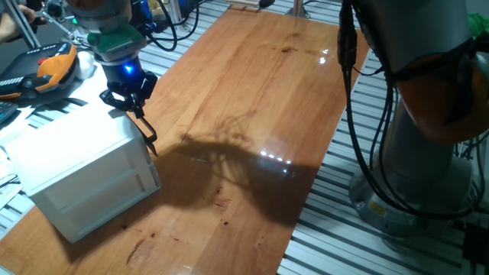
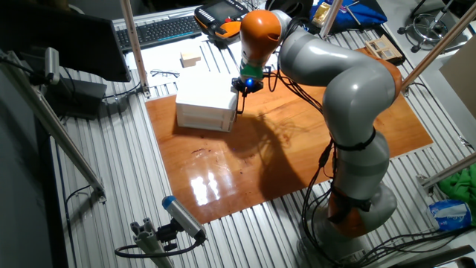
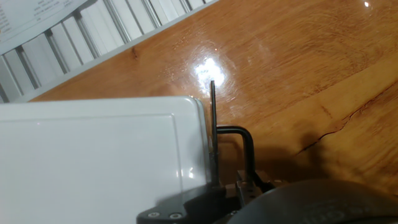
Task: Put things in the drawer
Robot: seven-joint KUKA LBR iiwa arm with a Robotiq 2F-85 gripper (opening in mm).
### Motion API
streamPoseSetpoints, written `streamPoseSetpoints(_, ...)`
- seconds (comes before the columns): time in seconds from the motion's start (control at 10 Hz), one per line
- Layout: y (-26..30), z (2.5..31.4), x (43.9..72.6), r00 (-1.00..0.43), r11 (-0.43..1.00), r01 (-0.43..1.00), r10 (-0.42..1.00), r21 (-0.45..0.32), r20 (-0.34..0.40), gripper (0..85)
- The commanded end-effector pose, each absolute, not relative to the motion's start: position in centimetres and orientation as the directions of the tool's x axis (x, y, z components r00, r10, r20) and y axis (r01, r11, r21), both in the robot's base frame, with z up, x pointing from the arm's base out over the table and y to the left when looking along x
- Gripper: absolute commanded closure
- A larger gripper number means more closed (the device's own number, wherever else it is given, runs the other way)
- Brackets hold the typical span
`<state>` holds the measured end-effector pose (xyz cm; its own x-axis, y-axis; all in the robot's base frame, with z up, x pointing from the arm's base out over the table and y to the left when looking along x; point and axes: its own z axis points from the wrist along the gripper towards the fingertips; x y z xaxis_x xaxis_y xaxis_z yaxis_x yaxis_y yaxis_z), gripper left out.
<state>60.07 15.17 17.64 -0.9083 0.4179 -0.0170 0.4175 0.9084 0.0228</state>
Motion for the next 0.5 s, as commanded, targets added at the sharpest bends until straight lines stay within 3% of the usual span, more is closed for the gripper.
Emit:
streamPoseSetpoints(0.0,15.26,17.68,60.06,-0.908,0.909,0.417,0.418,0.023,-0.017,85.0)
streamPoseSetpoints(0.1,15.3,17.68,60.05,-0.907,0.907,0.42,0.42,0.024,-0.018,85.0)
streamPoseSetpoints(0.2,15.29,17.66,60.03,-0.906,0.906,0.423,0.423,0.025,-0.021,68.0)
streamPoseSetpoints(0.4,15.24,17.57,60.0,-0.906,0.906,0.423,0.423,0.025,-0.021,68.0)
